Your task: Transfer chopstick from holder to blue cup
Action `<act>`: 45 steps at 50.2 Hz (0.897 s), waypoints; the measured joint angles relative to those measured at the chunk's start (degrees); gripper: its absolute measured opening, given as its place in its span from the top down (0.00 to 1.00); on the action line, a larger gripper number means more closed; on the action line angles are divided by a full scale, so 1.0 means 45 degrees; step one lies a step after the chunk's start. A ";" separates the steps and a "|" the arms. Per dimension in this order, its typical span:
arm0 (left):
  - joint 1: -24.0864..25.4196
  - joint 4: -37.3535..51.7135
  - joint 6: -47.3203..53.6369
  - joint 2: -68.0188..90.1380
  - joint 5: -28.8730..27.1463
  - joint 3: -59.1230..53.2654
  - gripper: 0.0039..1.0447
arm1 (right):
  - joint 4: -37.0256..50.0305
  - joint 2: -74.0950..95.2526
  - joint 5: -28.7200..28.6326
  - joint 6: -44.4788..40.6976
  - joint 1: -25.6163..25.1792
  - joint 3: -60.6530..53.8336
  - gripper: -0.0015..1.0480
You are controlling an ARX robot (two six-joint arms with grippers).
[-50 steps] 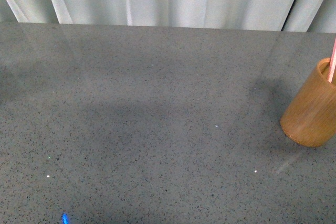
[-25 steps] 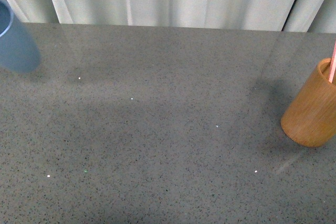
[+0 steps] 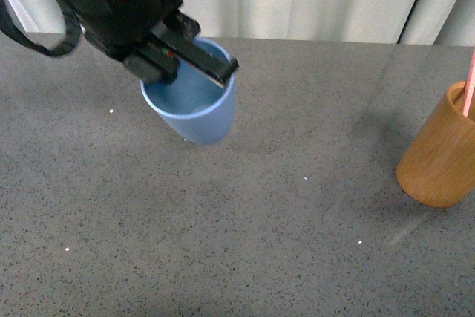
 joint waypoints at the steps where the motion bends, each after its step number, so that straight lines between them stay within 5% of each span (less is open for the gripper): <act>1: -0.0053 0.0010 0.0000 0.0073 -0.0044 -0.0010 0.97 | 0.0000 0.0000 0.0000 0.0000 0.0005 0.0000 0.10; 45: -0.0335 0.0238 0.0398 0.1477 -0.0641 -0.0486 0.94 | 0.0000 0.0000 0.0000 0.0000 0.0000 0.0000 0.10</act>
